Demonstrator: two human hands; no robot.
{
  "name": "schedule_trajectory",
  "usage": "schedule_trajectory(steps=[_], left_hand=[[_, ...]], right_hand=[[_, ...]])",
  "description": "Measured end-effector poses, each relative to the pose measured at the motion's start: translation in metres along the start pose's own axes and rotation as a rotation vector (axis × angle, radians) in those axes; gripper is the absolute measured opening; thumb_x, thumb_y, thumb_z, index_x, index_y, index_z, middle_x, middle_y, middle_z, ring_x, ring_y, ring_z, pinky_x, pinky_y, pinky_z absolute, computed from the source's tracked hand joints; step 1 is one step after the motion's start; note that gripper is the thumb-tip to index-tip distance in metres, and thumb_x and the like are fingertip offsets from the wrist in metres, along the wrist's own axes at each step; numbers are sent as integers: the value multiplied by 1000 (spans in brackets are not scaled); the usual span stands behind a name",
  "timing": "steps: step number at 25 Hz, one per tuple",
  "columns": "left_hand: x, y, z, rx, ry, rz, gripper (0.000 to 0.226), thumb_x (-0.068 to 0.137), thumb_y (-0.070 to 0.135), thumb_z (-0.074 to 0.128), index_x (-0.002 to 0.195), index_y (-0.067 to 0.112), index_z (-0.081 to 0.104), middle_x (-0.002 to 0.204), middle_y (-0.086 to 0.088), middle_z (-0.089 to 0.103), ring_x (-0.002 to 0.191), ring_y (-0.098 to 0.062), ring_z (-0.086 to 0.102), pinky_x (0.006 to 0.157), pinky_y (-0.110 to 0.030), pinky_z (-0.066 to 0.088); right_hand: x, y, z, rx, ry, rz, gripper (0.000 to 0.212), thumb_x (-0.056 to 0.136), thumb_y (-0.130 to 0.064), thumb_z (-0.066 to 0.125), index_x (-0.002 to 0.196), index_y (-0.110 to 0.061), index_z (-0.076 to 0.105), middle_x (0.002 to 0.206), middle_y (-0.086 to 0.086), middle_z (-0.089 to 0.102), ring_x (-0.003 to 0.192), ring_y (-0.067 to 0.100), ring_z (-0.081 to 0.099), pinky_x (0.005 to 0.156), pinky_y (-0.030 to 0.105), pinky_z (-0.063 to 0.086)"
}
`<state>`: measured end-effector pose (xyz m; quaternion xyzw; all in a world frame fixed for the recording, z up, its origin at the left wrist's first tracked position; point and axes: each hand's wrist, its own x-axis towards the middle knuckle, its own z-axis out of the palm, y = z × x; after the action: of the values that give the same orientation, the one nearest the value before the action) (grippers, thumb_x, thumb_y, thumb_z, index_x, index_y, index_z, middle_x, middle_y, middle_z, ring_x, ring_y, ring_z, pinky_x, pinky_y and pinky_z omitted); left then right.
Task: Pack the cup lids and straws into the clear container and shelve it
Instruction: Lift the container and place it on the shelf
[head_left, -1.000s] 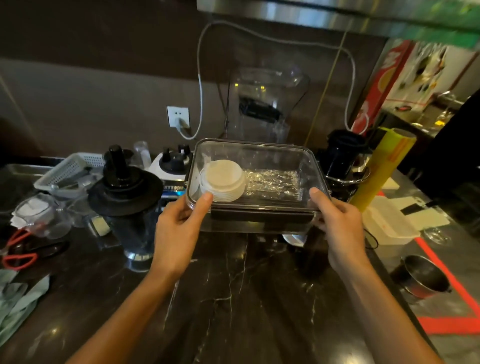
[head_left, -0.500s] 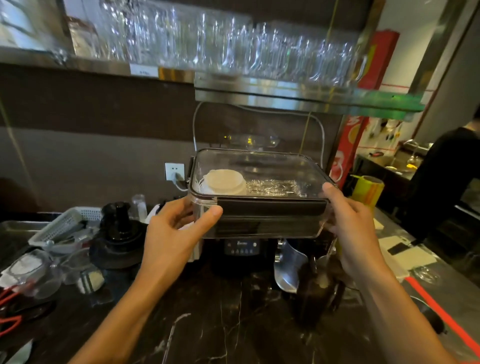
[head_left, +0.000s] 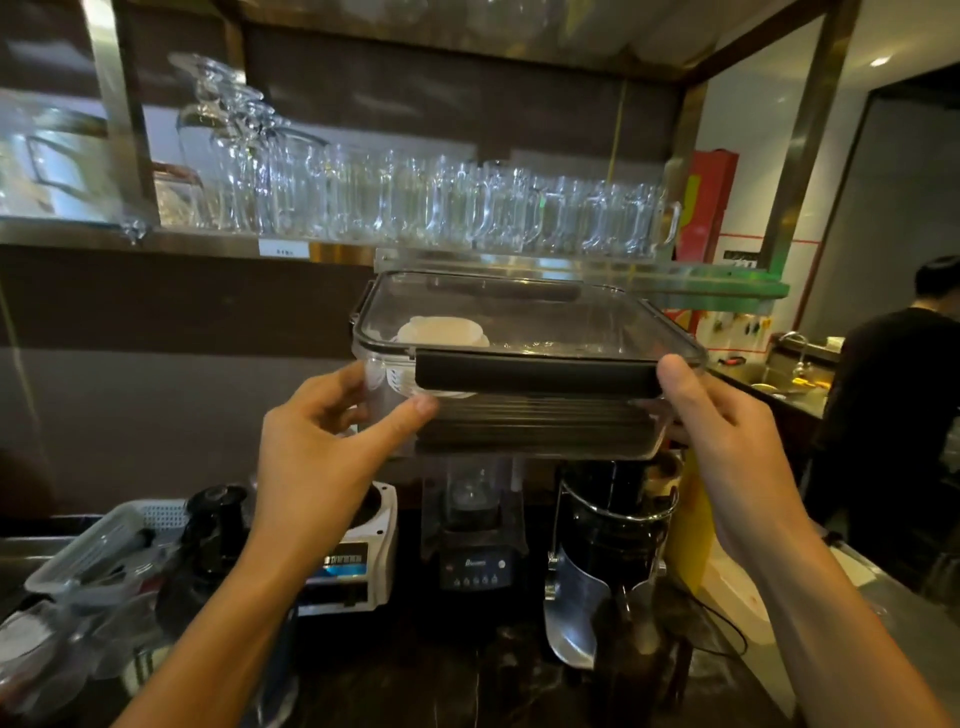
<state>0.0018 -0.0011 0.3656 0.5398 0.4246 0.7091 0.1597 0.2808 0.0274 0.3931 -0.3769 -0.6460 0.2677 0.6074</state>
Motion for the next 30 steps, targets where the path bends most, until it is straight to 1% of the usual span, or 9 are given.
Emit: schedule_trajectory(steps=[4, 7, 12, 14, 17, 19, 23, 26, 30], left_hand=[[20, 23, 14, -36, 19, 59, 59, 64, 44, 85, 118, 20, 76, 109, 3, 79, 101, -9, 76, 89, -24, 60], [32, 37, 28, -29, 8, 80, 44, 70, 42, 83, 111, 29, 76, 104, 10, 80, 99, -4, 75, 86, -17, 58], [62, 54, 58, -27, -26, 121, 33, 78, 36, 81, 109, 24, 77, 96, 14, 81, 93, -1, 76, 75, -11, 56], [78, 57, 71, -24, -46, 138, 45, 78, 42, 80, 115, 16, 77, 99, 8, 81, 95, -3, 76, 77, -14, 58], [102, 60, 93, 48, -84, 176, 72, 75, 62, 77, 126, 11, 72, 113, 3, 78, 105, -8, 74, 93, -31, 60], [119, 60, 109, 75, -112, 185, 76, 77, 63, 77, 133, 13, 67, 121, 4, 75, 112, -8, 71, 99, -35, 58], [149, 57, 153, 43, -138, 192, 80, 78, 49, 82, 145, 12, 57, 139, 1, 67, 123, -8, 64, 105, -27, 52], [168, 53, 183, 35, -125, 192, 83, 79, 47, 82, 147, 10, 54, 143, -3, 64, 123, -8, 61, 98, -17, 49], [187, 42, 222, 47, -133, 161, 80, 83, 40, 82, 148, 6, 51, 147, -9, 60, 127, -13, 59, 98, -18, 46]], right_hand=[[17, -12, -16, -58, 10, -83, 37, 82, -57, 72, 97, -23, 75, 98, 1, 77, 96, 14, 72, 90, 47, 57], [34, -23, -30, -43, 35, -153, 33, 83, -53, 78, 97, -23, 75, 99, 8, 74, 98, 28, 71, 92, 61, 55], [69, -28, -48, -26, 77, -190, 34, 83, -43, 74, 112, -25, 75, 106, -7, 78, 109, 13, 71, 102, 50, 54], [82, -27, -55, -18, 93, -200, 39, 82, -46, 72, 117, -28, 73, 110, -11, 78, 111, 7, 70, 100, 40, 55], [106, -27, -69, -10, 111, -230, 40, 87, -44, 72, 123, -28, 71, 114, -10, 77, 110, 2, 69, 91, 26, 51], [128, -25, -81, -24, 143, -238, 35, 92, -39, 73, 125, -25, 71, 114, -9, 77, 109, 2, 70, 91, 27, 52], [173, -15, -111, -50, 195, -254, 37, 94, -40, 72, 127, -24, 70, 116, -8, 76, 112, 8, 69, 102, 43, 54], [201, -4, -126, -49, 188, -269, 30, 96, -38, 70, 124, -26, 72, 114, -8, 77, 110, 9, 71, 99, 44, 57], [233, 15, -141, -58, 148, -224, 19, 98, -33, 67, 116, -30, 72, 117, -7, 75, 108, 6, 70, 99, 39, 56]])
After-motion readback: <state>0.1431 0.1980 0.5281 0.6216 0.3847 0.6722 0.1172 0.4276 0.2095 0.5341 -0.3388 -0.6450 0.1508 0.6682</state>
